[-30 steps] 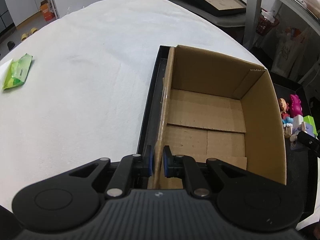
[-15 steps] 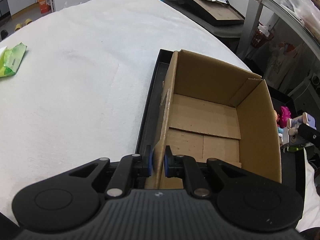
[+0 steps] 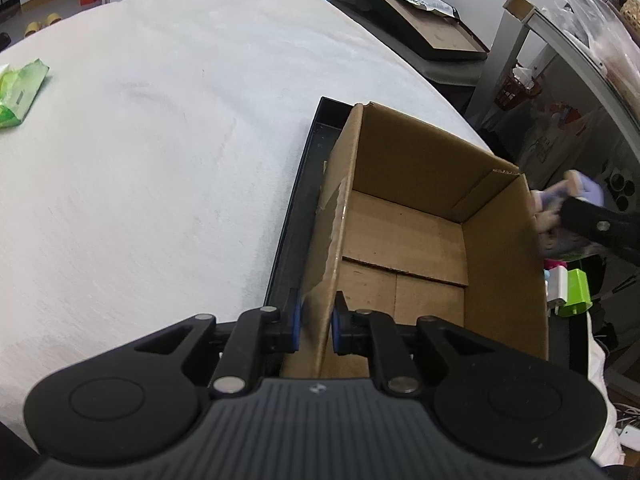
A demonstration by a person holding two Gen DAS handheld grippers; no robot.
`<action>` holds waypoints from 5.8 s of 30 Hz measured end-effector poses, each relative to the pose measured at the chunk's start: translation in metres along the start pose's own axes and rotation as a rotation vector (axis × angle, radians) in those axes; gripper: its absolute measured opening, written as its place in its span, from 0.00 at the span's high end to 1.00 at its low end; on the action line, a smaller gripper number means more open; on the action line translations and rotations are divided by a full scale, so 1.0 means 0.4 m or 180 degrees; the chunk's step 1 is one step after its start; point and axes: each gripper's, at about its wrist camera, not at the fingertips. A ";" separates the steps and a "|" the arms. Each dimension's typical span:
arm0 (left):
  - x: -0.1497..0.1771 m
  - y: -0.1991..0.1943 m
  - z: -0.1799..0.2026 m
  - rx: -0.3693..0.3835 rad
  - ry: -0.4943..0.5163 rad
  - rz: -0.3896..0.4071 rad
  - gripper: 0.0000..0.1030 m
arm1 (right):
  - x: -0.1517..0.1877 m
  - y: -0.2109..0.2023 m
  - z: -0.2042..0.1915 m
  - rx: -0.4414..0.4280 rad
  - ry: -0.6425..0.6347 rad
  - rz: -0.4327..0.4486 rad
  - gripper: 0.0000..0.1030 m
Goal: Organize rigid objects
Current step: 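Lift the lavender bed with the right tool and release it into the box, then move the right tool back to the tray and grasp the white plug charger, then carry the white charger with the right tool and drop it into the box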
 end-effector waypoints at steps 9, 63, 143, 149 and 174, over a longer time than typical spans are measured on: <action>0.011 -0.001 -0.036 0.0224 -0.0163 0.0007 0.86 | 0.039 0.076 -0.115 0.0036 -0.0211 -0.0244 0.60; -0.019 0.009 -0.008 0.0064 -0.0070 -0.0194 0.82 | 0.004 0.021 0.092 -0.0060 0.0460 -0.0039 0.20; -0.065 -0.086 0.094 -0.1078 0.0213 -0.0305 0.45 | 0.032 0.092 0.384 -0.0345 0.1645 0.0089 0.80; -0.065 -0.084 0.067 -0.0853 0.0239 -0.0233 0.45 | 0.003 0.075 0.285 -0.0413 0.1362 0.0070 0.80; -0.066 0.021 -0.037 0.0115 0.0009 0.0002 0.50 | -0.023 0.067 0.002 -0.0155 0.0363 -0.0190 0.80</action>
Point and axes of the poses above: each gripper's, at about its wrist camera, not at the fingertips, and y roughly the way its jaws point, z to its right, x to its underside, and after that the axes turned 13 degrees about y, right-handed
